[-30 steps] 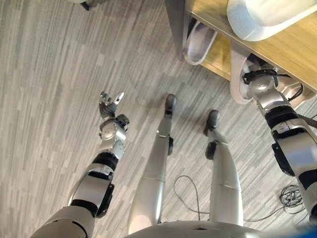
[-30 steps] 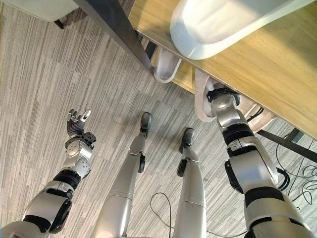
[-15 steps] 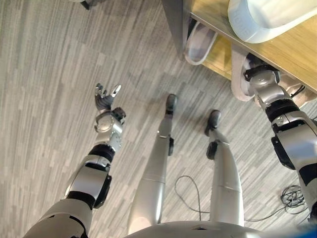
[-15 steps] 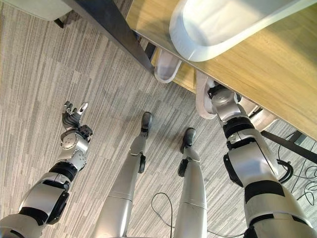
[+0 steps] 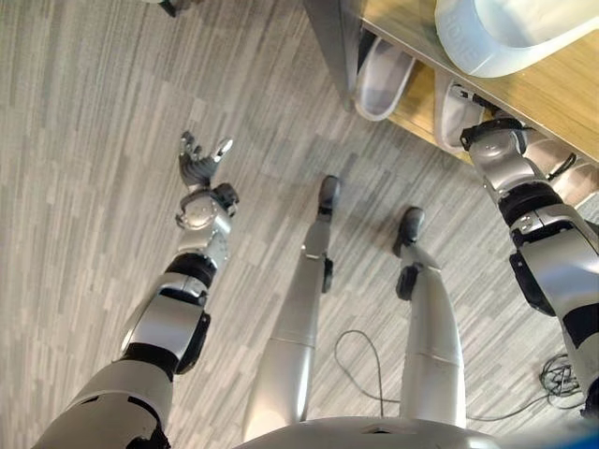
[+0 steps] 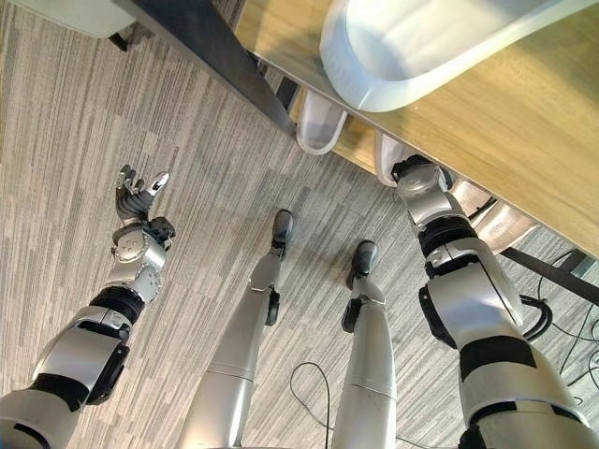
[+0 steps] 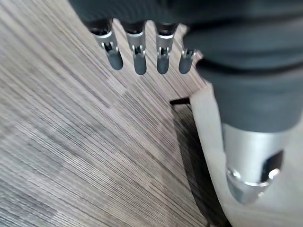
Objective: Arrange the slippers neatly on the shoe rack.
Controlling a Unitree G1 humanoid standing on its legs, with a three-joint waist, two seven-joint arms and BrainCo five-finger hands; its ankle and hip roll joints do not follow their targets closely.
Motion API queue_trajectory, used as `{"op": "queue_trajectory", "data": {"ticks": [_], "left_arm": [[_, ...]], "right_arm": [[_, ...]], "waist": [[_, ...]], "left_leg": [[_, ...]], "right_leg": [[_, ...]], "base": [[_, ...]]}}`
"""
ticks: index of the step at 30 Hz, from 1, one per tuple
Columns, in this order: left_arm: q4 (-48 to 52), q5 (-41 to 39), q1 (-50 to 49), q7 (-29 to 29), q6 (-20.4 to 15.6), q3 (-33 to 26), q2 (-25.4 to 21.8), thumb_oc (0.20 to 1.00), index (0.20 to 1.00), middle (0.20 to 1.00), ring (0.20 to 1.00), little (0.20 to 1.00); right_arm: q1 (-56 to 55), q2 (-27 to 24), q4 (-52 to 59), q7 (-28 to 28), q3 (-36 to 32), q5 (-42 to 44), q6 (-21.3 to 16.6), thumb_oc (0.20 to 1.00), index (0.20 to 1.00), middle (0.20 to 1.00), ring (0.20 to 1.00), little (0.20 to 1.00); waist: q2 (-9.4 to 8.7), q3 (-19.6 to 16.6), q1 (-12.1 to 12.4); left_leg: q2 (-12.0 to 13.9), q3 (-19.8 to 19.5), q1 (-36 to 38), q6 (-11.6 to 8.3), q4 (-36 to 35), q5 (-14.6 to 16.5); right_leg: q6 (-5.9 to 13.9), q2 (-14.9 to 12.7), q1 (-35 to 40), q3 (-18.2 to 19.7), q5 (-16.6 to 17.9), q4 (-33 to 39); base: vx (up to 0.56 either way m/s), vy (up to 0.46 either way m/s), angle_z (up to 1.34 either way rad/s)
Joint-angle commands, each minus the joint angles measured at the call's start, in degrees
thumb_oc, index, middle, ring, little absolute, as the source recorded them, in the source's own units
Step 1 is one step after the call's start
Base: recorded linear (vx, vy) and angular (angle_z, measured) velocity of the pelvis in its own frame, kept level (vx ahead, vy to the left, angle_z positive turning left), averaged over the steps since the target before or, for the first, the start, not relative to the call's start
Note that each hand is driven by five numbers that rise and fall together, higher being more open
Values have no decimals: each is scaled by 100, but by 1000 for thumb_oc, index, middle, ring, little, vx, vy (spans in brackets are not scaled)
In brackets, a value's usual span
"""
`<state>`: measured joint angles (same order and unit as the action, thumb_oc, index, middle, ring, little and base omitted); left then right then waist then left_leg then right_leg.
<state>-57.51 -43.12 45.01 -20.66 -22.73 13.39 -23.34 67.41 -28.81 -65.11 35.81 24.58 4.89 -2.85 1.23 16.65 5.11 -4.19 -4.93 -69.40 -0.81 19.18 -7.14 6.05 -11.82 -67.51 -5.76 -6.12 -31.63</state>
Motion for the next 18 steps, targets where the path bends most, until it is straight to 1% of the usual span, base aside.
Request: {"op": "queue_trajectory", "data": {"ticks": [1, 8, 15, 18], "left_arm": [[-385, 259, -118, -186, -45, -150, -66, 1000, 1000, 1000, 1000, 1000], [-346, 359, -212, -228, -28, -142, 1, 1000, 1000, 1000, 1000, 1000], [-369, 445, -174, -263, -5, -142, 56, 1000, 1000, 1000, 1000, 1000], [-376, 444, -183, -257, -3, -133, 73, 1000, 1000, 1000, 1000, 1000]], "right_arm": [[70, 83, -10, 149, -43, -63, -119, 1000, 1000, 1000, 1000, 1000], [-380, 313, 147, 151, -388, 181, -213, 1000, 1000, 1000, 1000, 1000], [-749, 620, 195, 144, -581, 244, -261, 1000, 1000, 1000, 1000, 1000], [-762, 651, 192, 119, -590, 282, -278, 1000, 1000, 1000, 1000, 1000]], "waist": [[147, -94, -50], [108, -89, -93], [137, -70, -137], [140, -74, -136]], "left_leg": [[36, 453, 140, 73, 420, 1158], [75, 455, 201, 72, 374, 1133], [109, 461, 216, 78, 350, 1127], [111, 463, 210, 78, 341, 1124]], "right_leg": [[208, 129, 409, 328, -109, 206], [197, 173, 445, 347, -84, 227], [173, 205, 399, 356, -85, 203], [172, 202, 393, 353, -81, 202]], "base": [[0, 0, 0], [-6, -1, -1], [-7, 0, -2], [-4, 0, -1]]}}
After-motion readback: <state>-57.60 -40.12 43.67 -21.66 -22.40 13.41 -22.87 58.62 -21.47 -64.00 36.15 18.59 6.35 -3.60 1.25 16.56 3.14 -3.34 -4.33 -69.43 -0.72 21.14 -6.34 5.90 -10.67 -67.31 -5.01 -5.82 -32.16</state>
